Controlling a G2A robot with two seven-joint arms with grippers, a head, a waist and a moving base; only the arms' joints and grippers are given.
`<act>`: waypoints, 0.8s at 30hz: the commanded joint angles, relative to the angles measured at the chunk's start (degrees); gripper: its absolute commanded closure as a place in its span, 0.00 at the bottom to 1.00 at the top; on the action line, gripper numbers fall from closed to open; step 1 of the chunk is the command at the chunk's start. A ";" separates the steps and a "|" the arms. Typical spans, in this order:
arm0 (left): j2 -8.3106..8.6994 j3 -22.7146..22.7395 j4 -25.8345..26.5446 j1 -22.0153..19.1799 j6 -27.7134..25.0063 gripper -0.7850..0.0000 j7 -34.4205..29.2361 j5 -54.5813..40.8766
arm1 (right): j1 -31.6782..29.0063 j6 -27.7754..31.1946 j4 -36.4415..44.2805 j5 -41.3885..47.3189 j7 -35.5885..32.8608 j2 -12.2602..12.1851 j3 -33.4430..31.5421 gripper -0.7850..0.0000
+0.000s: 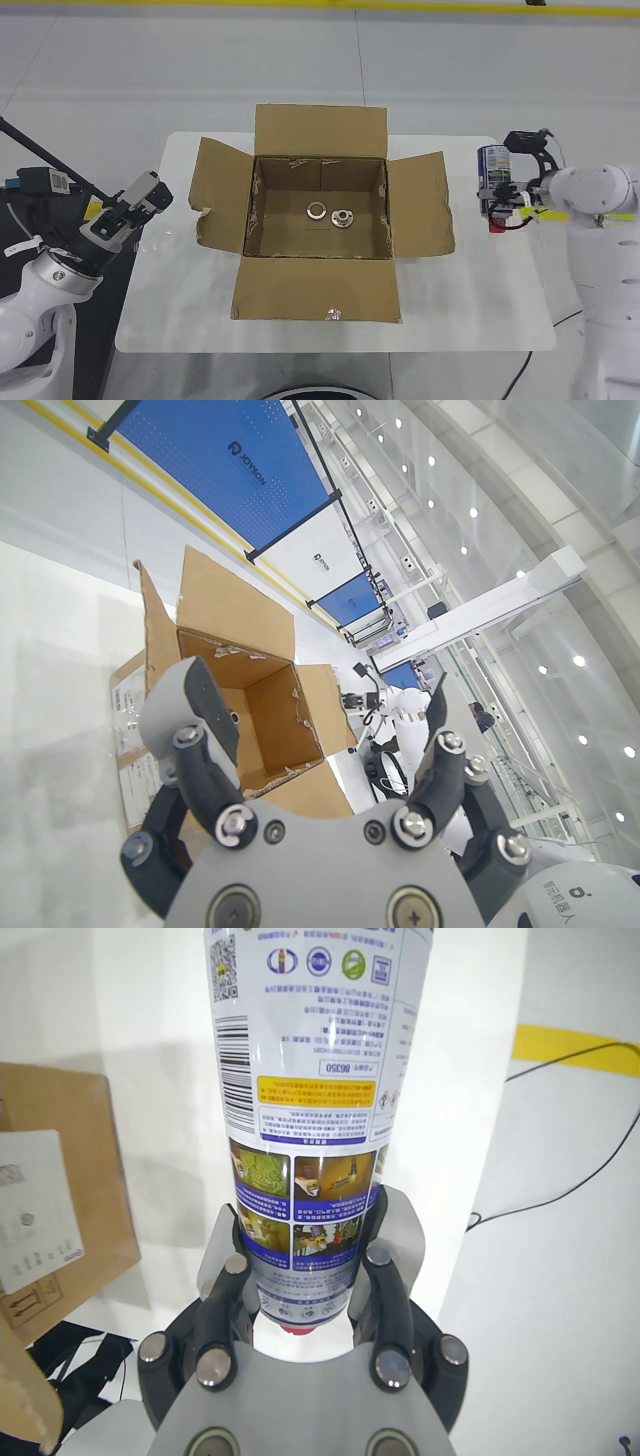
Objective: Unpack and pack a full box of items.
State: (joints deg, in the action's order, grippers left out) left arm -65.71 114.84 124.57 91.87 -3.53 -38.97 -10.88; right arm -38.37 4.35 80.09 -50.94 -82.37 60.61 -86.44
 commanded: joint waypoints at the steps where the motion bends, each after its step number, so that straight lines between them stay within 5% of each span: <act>1: 0.00 0.00 0.00 0.00 0.00 0.00 0.00 0.00 | 0.80 0.60 1.91 1.23 1.78 -0.20 -1.17 1.00; 10: 0.00 0.00 0.00 0.00 0.00 0.00 0.00 0.00 | 5.60 3.68 7.47 14.61 7.87 0.26 1.30 1.00; 24: 0.00 0.00 0.00 0.00 0.00 0.00 0.00 0.00 | 12.16 6.39 7.41 24.29 13.65 3.83 23.36 1.00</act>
State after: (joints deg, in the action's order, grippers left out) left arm -65.71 114.84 124.57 91.87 -3.53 -38.97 -10.88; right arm -26.37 10.51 87.42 -26.95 -68.79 64.31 -64.06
